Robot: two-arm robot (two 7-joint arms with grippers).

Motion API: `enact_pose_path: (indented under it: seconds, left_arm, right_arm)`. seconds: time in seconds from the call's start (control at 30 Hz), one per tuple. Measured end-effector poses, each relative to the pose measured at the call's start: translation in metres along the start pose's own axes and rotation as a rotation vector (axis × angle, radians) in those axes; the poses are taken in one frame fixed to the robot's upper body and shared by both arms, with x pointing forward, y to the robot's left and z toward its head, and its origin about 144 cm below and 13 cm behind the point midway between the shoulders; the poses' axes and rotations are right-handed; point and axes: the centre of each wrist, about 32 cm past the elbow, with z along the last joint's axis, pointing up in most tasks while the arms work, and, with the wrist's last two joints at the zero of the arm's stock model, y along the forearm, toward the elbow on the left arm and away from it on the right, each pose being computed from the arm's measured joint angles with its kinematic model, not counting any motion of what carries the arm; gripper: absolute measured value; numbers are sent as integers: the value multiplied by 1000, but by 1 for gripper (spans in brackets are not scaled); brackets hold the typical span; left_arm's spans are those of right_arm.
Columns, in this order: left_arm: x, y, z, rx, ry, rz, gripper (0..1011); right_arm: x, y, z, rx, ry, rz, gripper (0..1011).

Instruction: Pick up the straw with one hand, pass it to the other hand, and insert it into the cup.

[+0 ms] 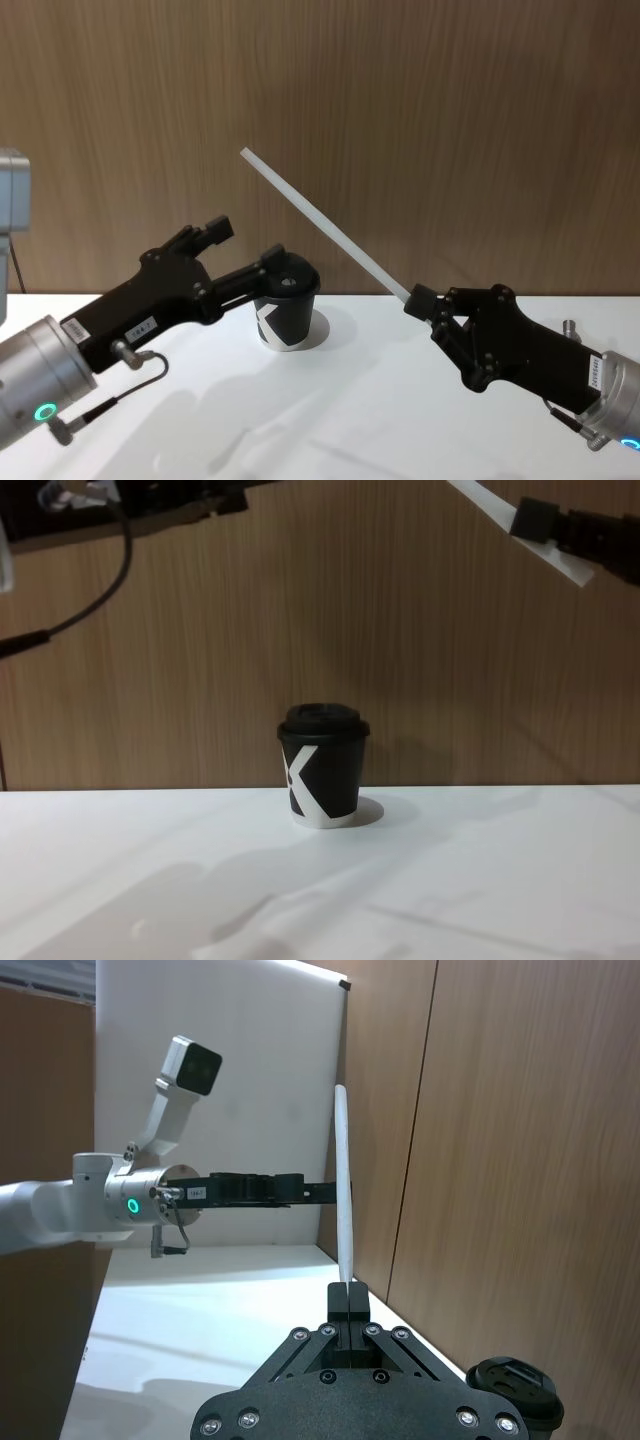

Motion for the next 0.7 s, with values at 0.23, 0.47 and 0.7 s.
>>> enact_pose_path:
  seconds: [0.23, 0.47, 0.7]
  left_arm:
    - [5, -11, -10, -23, 126, -47, 1000]
    - [9, -21, -21, -55, 230, -109, 1000]
    - [12, -26, -31, -87, 299, -153, 1000]
  right_arm:
    - [0, 0, 0, 0, 0, 0, 5]
    - [0, 0, 0, 0, 0, 0, 5]
    - [0, 0, 0, 0, 0, 0, 5]
